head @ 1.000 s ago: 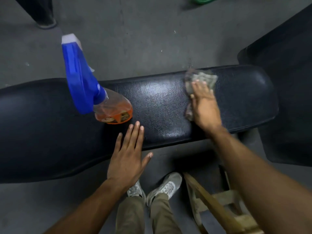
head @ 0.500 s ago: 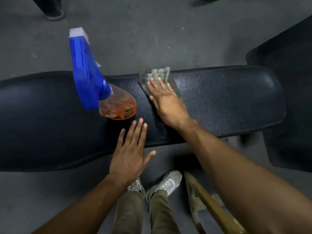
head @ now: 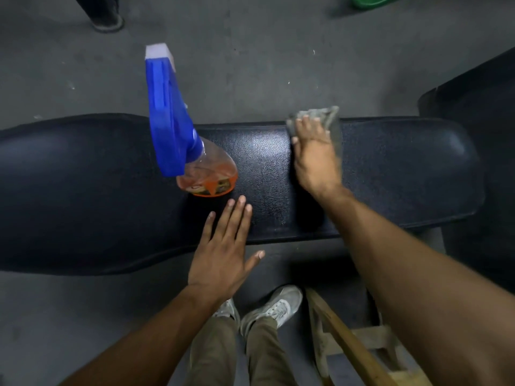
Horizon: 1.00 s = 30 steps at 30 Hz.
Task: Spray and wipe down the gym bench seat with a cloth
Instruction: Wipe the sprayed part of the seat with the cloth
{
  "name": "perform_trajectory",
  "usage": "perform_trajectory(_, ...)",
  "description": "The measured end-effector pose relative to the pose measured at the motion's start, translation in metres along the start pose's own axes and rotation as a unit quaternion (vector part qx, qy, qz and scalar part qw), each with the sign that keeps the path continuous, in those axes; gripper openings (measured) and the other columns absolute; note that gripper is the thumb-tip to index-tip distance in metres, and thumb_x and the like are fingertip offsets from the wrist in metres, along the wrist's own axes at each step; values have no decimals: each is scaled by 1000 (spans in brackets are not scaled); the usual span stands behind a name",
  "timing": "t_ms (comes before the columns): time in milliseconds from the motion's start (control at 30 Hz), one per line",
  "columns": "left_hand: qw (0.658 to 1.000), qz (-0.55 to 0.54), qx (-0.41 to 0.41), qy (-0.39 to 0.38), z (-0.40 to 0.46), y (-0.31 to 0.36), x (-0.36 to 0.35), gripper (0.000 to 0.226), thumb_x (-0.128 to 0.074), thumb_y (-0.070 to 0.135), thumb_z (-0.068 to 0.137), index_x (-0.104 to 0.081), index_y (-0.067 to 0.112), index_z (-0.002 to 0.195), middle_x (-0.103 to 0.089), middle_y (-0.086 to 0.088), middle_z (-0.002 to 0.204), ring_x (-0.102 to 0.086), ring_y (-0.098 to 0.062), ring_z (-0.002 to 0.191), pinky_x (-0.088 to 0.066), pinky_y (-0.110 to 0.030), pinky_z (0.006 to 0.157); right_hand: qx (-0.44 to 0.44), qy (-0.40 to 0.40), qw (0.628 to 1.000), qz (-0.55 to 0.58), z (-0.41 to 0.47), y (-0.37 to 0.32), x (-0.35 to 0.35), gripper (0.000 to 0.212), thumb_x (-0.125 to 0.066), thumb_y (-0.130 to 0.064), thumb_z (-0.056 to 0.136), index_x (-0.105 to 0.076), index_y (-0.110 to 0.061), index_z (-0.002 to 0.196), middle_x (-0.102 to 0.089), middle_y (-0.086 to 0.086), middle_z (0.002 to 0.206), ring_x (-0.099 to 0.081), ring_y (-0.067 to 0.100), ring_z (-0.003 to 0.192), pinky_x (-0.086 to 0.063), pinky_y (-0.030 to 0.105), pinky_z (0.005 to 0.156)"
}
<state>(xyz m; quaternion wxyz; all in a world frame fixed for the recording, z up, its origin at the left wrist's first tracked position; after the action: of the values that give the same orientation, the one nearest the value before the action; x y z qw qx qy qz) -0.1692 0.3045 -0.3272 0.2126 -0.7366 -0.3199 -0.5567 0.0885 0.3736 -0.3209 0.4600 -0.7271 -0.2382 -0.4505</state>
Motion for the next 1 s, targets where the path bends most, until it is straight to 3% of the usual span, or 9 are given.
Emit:
perform_trajectory(133, 1000, 4, 3, -7, 0, 0, -1, 97, -36, 67, 95, 2, 9, 163, 12, -8, 172, 8, -22, 159, -9, -50, 127, 107, -64, 992, 23, -10, -54, -23, 56, -39, -20, 108, -29, -13, 163, -20, 8, 172, -11, 23, 161, -11, 47, 131)
perform_trajectory(267, 1000, 7, 5, -5, 0, 0, 0, 95, -35, 67, 96, 0, 9, 163, 11, -8, 172, 8, -22, 159, -9, -50, 127, 167, -82, 983, 1, -15, -41, -16, 54, -39, -24, 110, -30, -14, 162, -23, 4, 171, -14, 21, 160, -12, 42, 131)
perform_trajectory(367, 1000, 9, 4, -3, 0, 1, 0, 94, -32, 68, 97, 0, 9, 163, 12, -8, 172, 10, -22, 159, -8, -51, 127, 107, -39, 993, -5, -10, 6, -1, 55, -36, -24, 110, -27, -19, 164, -21, 3, 172, -14, 21, 160, -9, 42, 131)
perform_trajectory(467, 1000, 2, 6, 5, -1, 1, -1, 96, -34, 69, 96, -2, 9, 163, 10, -8, 172, 7, -23, 159, -10, -52, 127, 24, 16, 999, -14, -7, 59, 21, 55, -32, -23, 109, -27, -15, 163, -21, 8, 172, -12, 24, 161, 5, 33, 130)
perform_trajectory(633, 1000, 7, 7, 10, -1, 2, 0, 98, -37, 71, 95, -3, 9, 163, 10, -8, 172, 7, -23, 159, -9, -52, 127, -39, 31, 999, -9, -22, 53, 20, 56, -30, -29, 107, -35, -11, 160, -30, 12, 169, -19, 31, 159, -17, 47, 130)
perform_trajectory(733, 1000, 8, 10, 4, -1, 2, 1, 99, -36, 71, 94, -3, 9, 163, 9, -8, 172, 7, -23, 159, -8, -51, 127, 38, 14, 999, -6, -50, 11, -6, 54, -34, -25, 105, -41, -11, 157, -36, 12, 166, -25, 31, 157, -20, 51, 128)
perform_trajectory(833, 1000, 11, 11, 4, -1, 3, 0, 98, -32, 71, 92, -7, 8, 163, 5, -9, 172, 6, -23, 159, -7, -51, 127, 124, -32, 991, 38, -97, -25, -30, 53, -42, -21, 105, -42, -10, 157, -34, 9, 167, -23, 26, 158, -13, 44, 130)
perform_trajectory(1000, 1000, -5, 4, 3, -2, 0, 0, 99, -33, 70, 92, -6, 7, 163, 3, -9, 172, 6, -22, 159, -7, -51, 127, 178, -14, 984, -13, -148, -9, -48, 53, -40, -26, 105, -46, -11, 155, -39, 4, 165, -30, 22, 155, -22, 40, 126)
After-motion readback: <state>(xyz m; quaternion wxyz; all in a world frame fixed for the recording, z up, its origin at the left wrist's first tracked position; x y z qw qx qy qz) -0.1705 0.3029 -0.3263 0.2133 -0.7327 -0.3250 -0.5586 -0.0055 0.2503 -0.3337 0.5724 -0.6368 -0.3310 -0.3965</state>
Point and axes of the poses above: each hand's wrist, its own z-axis towards the middle knuckle, its own x-axis out of the back of the hand, y = z × x, the point moved 1 cm from there along z, towards the middle knuckle
